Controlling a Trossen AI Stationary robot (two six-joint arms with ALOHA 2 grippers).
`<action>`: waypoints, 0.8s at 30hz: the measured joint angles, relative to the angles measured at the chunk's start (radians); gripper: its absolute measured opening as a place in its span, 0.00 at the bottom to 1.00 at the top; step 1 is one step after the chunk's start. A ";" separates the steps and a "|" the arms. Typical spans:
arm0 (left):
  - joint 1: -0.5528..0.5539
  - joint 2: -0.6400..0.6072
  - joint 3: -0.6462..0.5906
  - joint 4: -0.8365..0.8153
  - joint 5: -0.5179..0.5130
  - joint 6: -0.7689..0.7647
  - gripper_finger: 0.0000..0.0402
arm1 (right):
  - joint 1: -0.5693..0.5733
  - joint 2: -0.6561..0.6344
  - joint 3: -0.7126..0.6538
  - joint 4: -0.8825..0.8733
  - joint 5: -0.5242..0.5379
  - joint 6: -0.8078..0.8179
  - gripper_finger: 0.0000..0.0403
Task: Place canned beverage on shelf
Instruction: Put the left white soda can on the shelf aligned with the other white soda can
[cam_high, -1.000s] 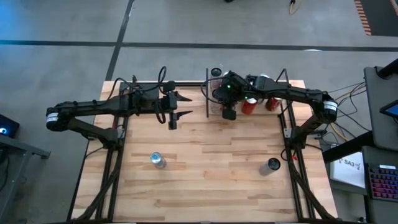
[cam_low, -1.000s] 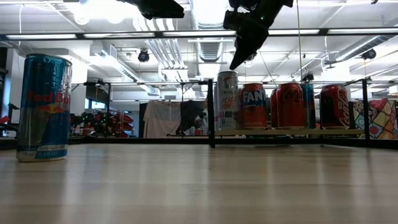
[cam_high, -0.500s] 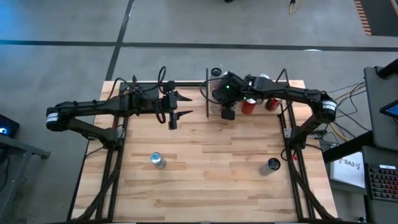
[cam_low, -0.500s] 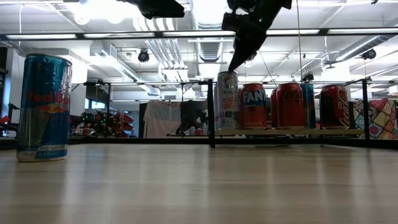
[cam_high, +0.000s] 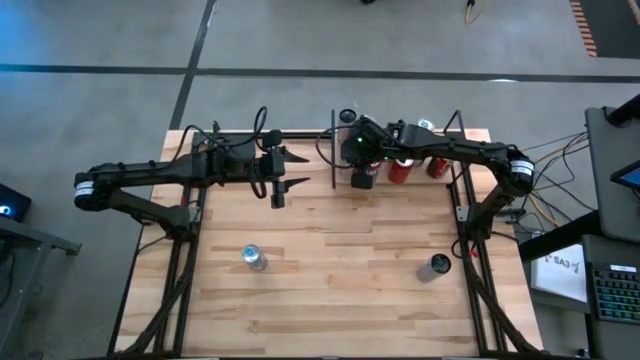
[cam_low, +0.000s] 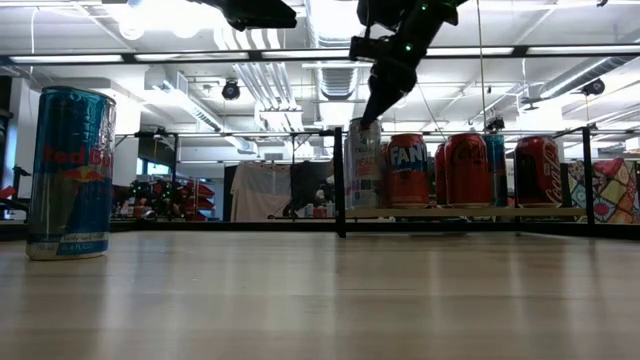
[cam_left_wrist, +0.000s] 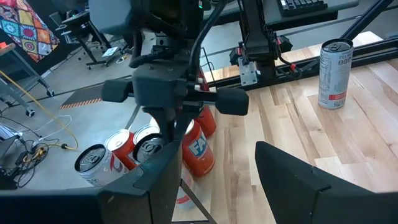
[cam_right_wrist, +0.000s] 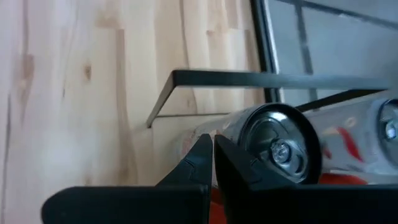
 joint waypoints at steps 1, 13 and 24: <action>0.000 0.000 0.000 0.000 0.000 0.000 0.47 | 0.000 0.000 0.000 0.010 0.003 -0.007 0.02; 0.000 0.000 0.000 0.000 0.000 -0.001 0.47 | 0.000 -0.002 0.000 -0.031 0.015 0.004 0.02; 0.000 0.000 0.000 0.016 0.000 -0.001 0.47 | -0.013 -0.002 0.000 -0.014 0.015 0.009 0.02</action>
